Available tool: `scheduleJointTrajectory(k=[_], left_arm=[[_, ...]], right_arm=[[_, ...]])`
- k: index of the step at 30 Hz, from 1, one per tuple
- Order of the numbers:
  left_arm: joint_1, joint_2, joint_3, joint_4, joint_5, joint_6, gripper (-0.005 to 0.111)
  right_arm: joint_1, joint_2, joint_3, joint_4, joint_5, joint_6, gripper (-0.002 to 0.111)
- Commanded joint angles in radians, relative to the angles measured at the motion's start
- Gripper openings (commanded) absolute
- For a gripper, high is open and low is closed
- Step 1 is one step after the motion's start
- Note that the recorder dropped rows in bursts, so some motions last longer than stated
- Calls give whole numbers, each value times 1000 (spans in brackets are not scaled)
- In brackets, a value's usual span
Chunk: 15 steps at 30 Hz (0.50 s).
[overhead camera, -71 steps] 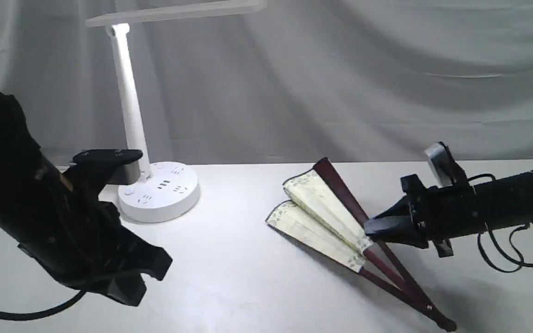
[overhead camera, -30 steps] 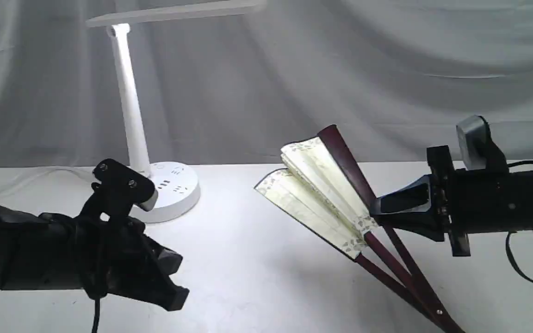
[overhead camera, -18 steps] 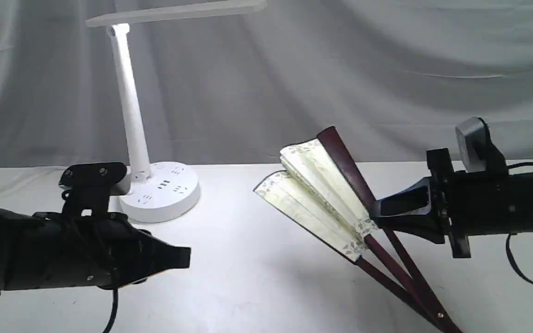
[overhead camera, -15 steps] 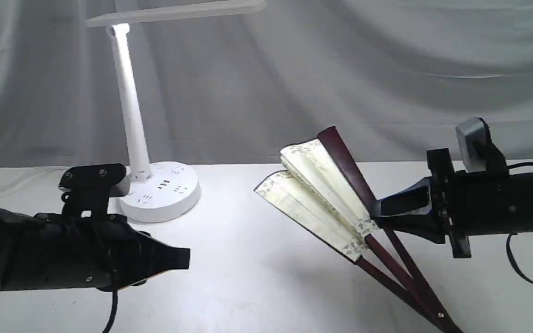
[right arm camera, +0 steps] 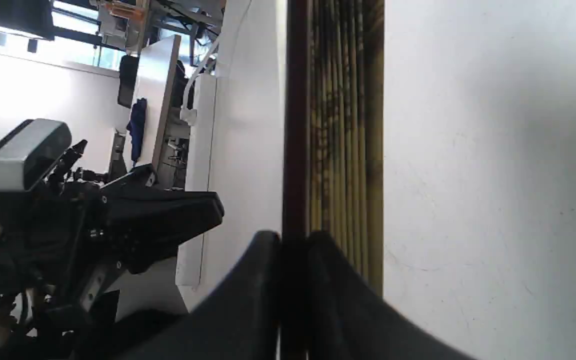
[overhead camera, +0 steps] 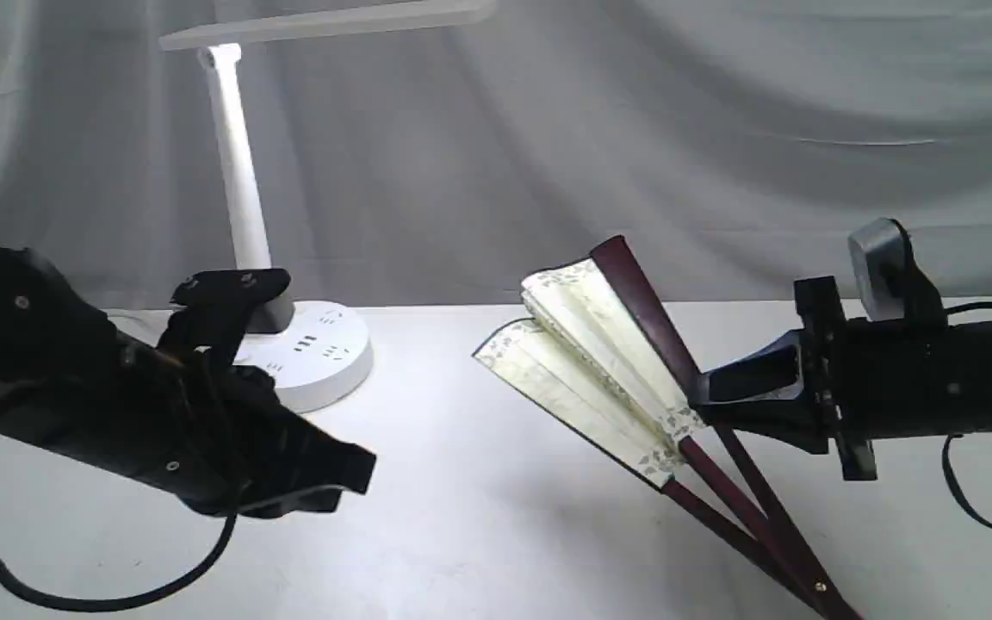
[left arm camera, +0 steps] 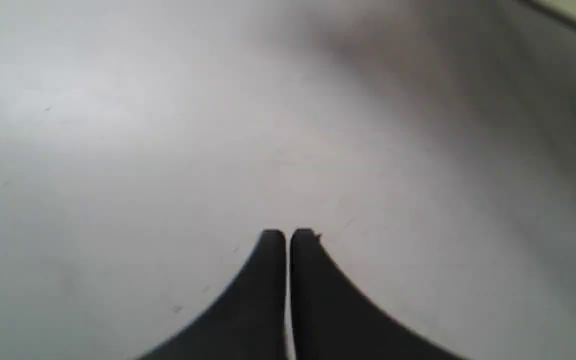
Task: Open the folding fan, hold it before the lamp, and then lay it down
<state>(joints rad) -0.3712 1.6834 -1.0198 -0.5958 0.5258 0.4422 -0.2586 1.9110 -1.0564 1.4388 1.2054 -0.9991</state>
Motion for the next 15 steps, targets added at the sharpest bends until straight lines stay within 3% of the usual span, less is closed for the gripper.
scheduleJointTrajectory(k=[1, 4, 8, 11, 15], left_arm=[[-1, -3, -11, 362, 36, -356, 0], [-1, -3, -11, 484, 46, -436, 0], [-1, -3, 17, 454, -55, -326, 0], [-5, -3, 89, 428, -249, -253, 0], [-5, -3, 234, 427, -605, -233, 0]], right_arm=[[1, -13, 3, 7, 16, -13, 0], [1, -13, 3, 7, 16, -15, 0], [1, -13, 3, 7, 16, -17, 0], [1, -13, 3, 7, 16, -17, 0], [1, -13, 3, 7, 16, -22, 0]])
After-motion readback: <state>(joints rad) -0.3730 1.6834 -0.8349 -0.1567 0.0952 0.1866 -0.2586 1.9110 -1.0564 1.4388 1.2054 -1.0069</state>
